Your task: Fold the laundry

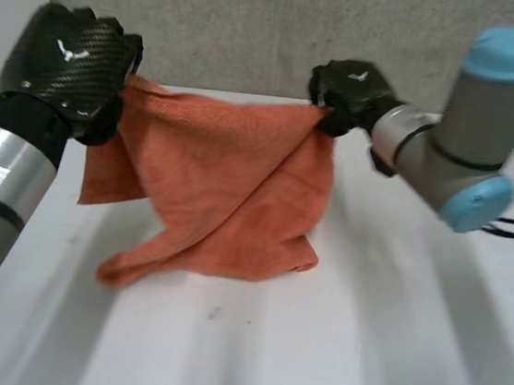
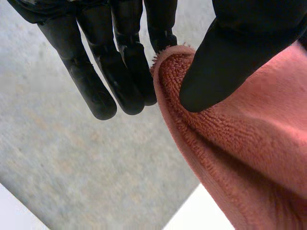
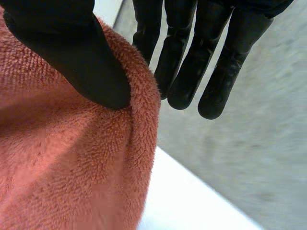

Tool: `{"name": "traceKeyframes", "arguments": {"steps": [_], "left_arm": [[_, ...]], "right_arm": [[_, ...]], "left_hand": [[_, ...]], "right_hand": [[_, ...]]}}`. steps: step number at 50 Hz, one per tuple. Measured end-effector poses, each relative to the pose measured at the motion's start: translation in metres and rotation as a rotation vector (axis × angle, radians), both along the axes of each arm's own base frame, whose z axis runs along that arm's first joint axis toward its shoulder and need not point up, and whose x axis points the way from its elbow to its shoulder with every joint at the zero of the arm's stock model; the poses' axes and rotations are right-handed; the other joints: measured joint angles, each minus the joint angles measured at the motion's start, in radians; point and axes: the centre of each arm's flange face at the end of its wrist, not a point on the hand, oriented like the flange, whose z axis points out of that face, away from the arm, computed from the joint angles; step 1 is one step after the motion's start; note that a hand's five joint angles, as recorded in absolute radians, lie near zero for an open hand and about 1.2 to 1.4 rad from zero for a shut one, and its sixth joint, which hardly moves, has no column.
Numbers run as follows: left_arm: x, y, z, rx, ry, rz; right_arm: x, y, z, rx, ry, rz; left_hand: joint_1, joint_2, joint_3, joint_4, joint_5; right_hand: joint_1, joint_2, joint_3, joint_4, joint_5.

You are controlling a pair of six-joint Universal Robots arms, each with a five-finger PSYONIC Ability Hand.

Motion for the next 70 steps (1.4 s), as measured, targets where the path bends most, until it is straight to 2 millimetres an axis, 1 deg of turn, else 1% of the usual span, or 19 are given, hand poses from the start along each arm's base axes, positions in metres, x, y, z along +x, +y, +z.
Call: {"name": "traceKeyframes", "arguments": {"steps": [5,9,13,19,21,26,27,31,32,34,35,36,40,45,47,50,57,62,70], "left_arm": [[-0.005,-0.017,-0.023,0.073,-0.034,0.010],[-0.013,-0.031,-0.062,0.188,-0.087,0.000],[-0.021,-0.039,-0.098,0.288,-0.136,-0.030],[-0.033,-0.053,-0.129,0.357,-0.171,-0.059],[-0.043,-0.071,-0.134,0.341,-0.175,-0.067],[-0.061,-0.109,-0.101,0.190,-0.136,-0.061],[-0.068,-0.125,-0.070,0.069,-0.094,-0.053],[-0.073,-0.140,-0.024,-0.100,-0.025,-0.032],[-0.072,-0.146,0.027,-0.285,0.064,0.006],[-0.071,-0.146,0.038,-0.324,0.085,0.016],[-0.065,-0.143,0.070,-0.438,0.152,0.047],[-0.063,-0.140,0.078,-0.469,0.172,0.057],[-0.055,-0.131,0.090,-0.513,0.210,0.085],[-0.048,-0.122,0.049,-0.393,0.157,0.093],[-0.045,-0.111,-0.005,-0.231,0.074,0.086],[-0.040,-0.098,-0.051,-0.094,0.001,0.076],[-0.029,-0.063,-0.126,0.133,-0.123,0.054],[-0.022,-0.048,-0.148,0.209,-0.163,0.050],[-0.017,-0.039,-0.155,0.254,-0.184,0.050]], "right_arm": [[-0.032,0.032,0.021,-0.125,0.218,-0.037],[-0.058,0.083,0.002,-0.115,0.490,0.016],[-0.067,0.107,-0.022,-0.023,0.622,0.075],[-0.067,0.106,-0.040,0.042,0.680,0.094],[-0.060,0.089,-0.040,0.016,0.656,0.058],[-0.049,0.055,-0.022,-0.091,0.569,-0.040],[-0.040,0.022,0.014,-0.259,0.428,-0.170],[-0.036,0.004,0.044,-0.395,0.313,-0.258],[-0.035,-0.006,0.078,-0.549,0.191,-0.332],[-0.036,-0.007,0.086,-0.584,0.164,-0.347],[-0.037,-0.006,0.098,-0.638,0.123,-0.367],[-0.040,-0.003,0.116,-0.725,0.060,-0.395],[-0.045,0.009,0.125,-0.804,0.012,-0.399],[-0.047,0.026,0.090,-0.751,0.069,-0.325],[-0.047,0.040,0.040,-0.592,0.175,-0.250],[-0.052,0.057,-0.012,-0.388,0.301,-0.181],[-0.068,0.094,-0.097,0.061,0.555,-0.057],[-0.076,0.109,-0.109,0.276,0.639,-0.010],[-0.071,0.100,-0.059,0.216,0.529,-0.048]], "left_hand": [[0.000,0.000,0.000,0.000,0.000],[0.000,0.000,0.000,0.000,0.000],[0.000,0.000,0.000,0.000,0.000],[0.000,0.000,0.000,0.000,0.000],[0.000,0.000,0.000,0.000,0.000],[0.000,0.000,0.001,0.000,0.000],[0.000,0.000,0.001,0.000,0.000],[0.000,0.000,0.001,0.000,0.000],[0.000,0.000,0.001,0.000,0.000],[0.000,0.000,0.001,0.000,0.000],[0.000,0.000,0.001,0.000,0.000],[0.000,0.000,0.001,0.000,0.000],[0.000,0.001,0.001,0.000,0.000],[0.000,0.001,0.001,0.000,0.000],[0.000,0.001,0.001,0.000,0.000],[0.000,0.001,0.001,0.000,0.000],[0.000,0.002,0.001,0.000,0.000],[0.000,0.002,0.001,0.000,0.000],[0.000,0.002,0.001,0.000,0.000]], "right_hand": [[0.000,0.000,0.000,0.000,0.000],[0.000,0.000,0.002,0.000,0.008],[0.000,0.000,0.003,0.000,0.008],[0.000,0.000,0.003,0.000,0.008],[0.000,0.000,0.003,0.000,0.008],[0.000,0.000,0.003,0.000,0.008],[0.000,0.000,0.003,0.000,0.008],[0.000,0.000,0.003,0.000,0.008],[0.000,0.000,0.003,0.000,0.008],[0.000,0.000,0.003,0.000,0.008],[0.000,0.000,0.003,0.000,0.008],[0.000,0.000,0.003,0.000,0.008],[0.000,0.000,0.004,0.000,0.008],[0.000,0.000,0.004,0.000,0.014],[0.000,0.000,0.004,0.000,0.024],[0.000,0.000,0.005,0.000,0.025],[0.000,0.000,0.005,0.000,0.026],[-0.115,-0.206,-0.192,-0.201,-0.140],[-0.661,-0.814,-0.822,-0.835,-0.777]]}}
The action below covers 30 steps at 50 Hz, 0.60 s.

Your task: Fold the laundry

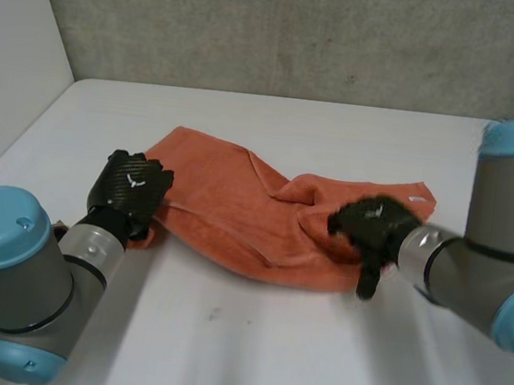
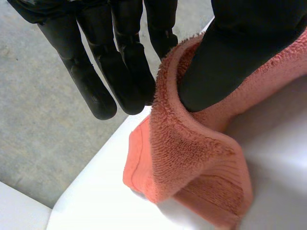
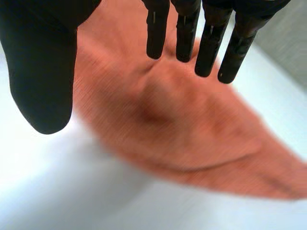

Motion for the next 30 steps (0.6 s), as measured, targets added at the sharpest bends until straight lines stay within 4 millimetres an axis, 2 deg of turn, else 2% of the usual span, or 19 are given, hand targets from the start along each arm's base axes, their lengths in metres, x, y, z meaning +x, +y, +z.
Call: {"name": "traceKeyframes", "arguments": {"steps": [3,7,12,16,20,30], "left_arm": [[0.002,0.004,0.000,0.014,-0.006,-0.002],[0.003,0.011,0.000,0.024,-0.011,-0.007],[0.001,0.018,0.001,0.029,-0.015,-0.021],[0.000,0.021,0.001,0.031,-0.017,-0.029],[0.000,0.023,0.001,0.033,-0.018,-0.032],[0.001,0.025,0.003,0.033,-0.017,-0.032]], "right_arm": [[0.004,-0.006,0.021,-0.073,-0.050,0.012],[0.010,-0.012,0.035,-0.141,-0.085,0.047],[0.020,-0.020,0.040,-0.218,-0.071,0.137],[0.028,-0.027,0.027,-0.260,-0.004,0.233],[0.038,-0.037,0.002,-0.308,0.097,0.354],[0.052,-0.058,-0.039,-0.360,0.187,0.474]], "left_hand": [[0.000,0.000,0.000,0.000,0.000],[0.000,0.000,0.000,0.000,0.000],[0.000,0.000,0.000,0.000,0.000],[0.000,0.000,0.000,0.000,0.000],[0.000,0.000,0.000,0.000,0.000],[0.000,0.000,0.000,0.000,0.000]], "right_hand": [[-0.008,-0.002,-0.010,-0.016,-0.017],[-0.008,-0.002,-0.010,-0.016,-0.017],[-0.008,-0.002,-0.010,-0.016,-0.016],[-0.004,0.001,-0.007,0.000,0.012],[0.000,0.001,0.014,0.028,0.028],[0.012,0.001,0.027,0.032,0.032]]}}
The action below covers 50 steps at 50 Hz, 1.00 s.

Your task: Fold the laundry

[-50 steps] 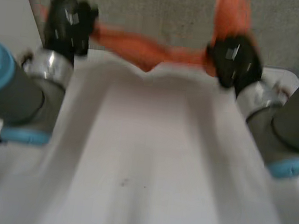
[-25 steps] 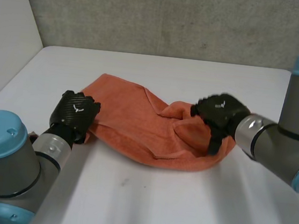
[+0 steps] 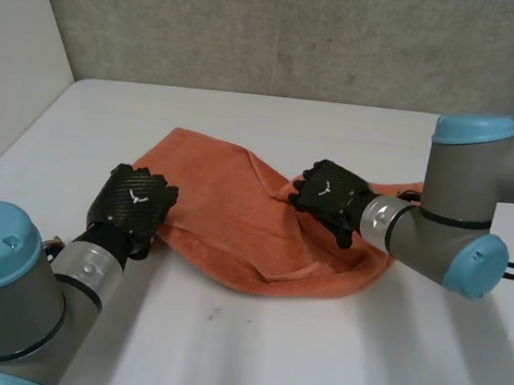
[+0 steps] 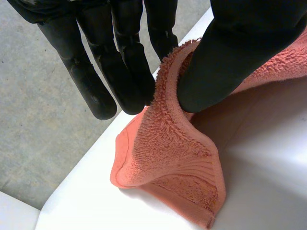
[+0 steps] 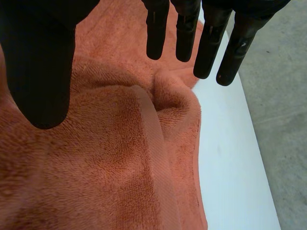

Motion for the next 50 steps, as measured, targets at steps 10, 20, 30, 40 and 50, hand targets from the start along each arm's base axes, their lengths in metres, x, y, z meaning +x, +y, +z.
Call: {"name": "traceKeyframes", "arguments": {"steps": [10,20,30,40,50], "left_arm": [[0.000,0.000,0.000,0.001,-0.001,0.000],[0.000,0.000,-0.001,0.003,-0.001,0.002],[0.001,-0.001,0.001,-0.001,0.000,0.005],[0.002,-0.002,0.006,-0.013,0.005,0.010],[-0.003,0.006,0.003,0.003,-0.002,-0.016]], "right_arm": [[0.005,-0.011,-0.022,0.006,0.005,0.030],[0.007,-0.020,-0.024,-0.006,-0.004,0.001],[-0.002,-0.031,0.049,-0.067,-0.202,-0.181],[-0.053,-0.017,0.091,-0.006,-0.256,-0.414],[-0.093,0.005,0.052,0.126,-0.021,-0.556]], "left_hand": [[0.000,0.000,0.000,0.000,0.000],[0.000,0.000,0.000,0.000,0.000],[0.000,0.000,0.000,0.000,0.000],[0.000,0.000,0.000,0.000,0.000],[0.000,0.000,0.000,0.000,0.000]], "right_hand": [[0.020,0.012,0.023,0.021,0.018],[0.631,0.811,0.789,0.794,0.757],[0.631,0.812,0.795,0.803,0.762],[0.631,0.812,0.795,0.803,0.764],[0.631,0.812,0.799,0.804,0.768]]}}
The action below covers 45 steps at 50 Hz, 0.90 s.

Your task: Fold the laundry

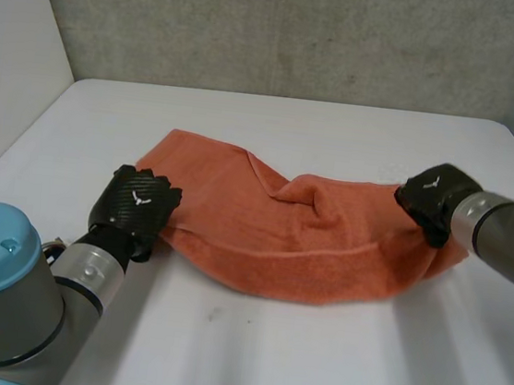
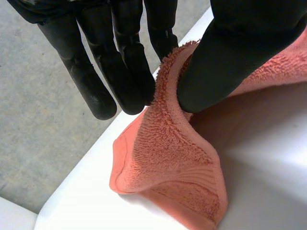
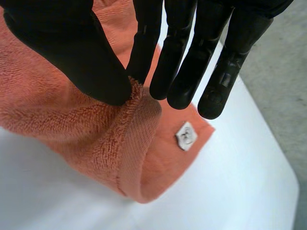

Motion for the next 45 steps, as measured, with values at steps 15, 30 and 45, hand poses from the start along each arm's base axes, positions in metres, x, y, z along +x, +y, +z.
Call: {"name": "traceKeyframes", "arguments": {"steps": [15,30,45], "left_arm": [[-0.003,0.003,-0.003,0.011,-0.003,-0.011],[-0.002,0.003,-0.003,0.011,-0.003,-0.010],[0.000,0.001,-0.005,0.021,-0.009,-0.002]], "right_arm": [[0.007,0.012,-0.028,0.040,-0.232,0.026],[0.003,0.014,-0.030,0.037,-0.219,0.017],[-0.017,-0.007,-0.048,0.039,-0.124,-0.065]], "left_hand": [[0.000,0.000,0.000,0.000,0.000],[0.000,0.000,0.000,0.000,0.000],[0.000,0.000,0.000,0.000,0.000]], "right_hand": [[-0.429,-0.550,-0.574,-0.583,-0.545],[-0.458,-0.597,-0.617,-0.616,-0.581],[-0.516,-0.676,-0.684,-0.693,-0.659]]}}
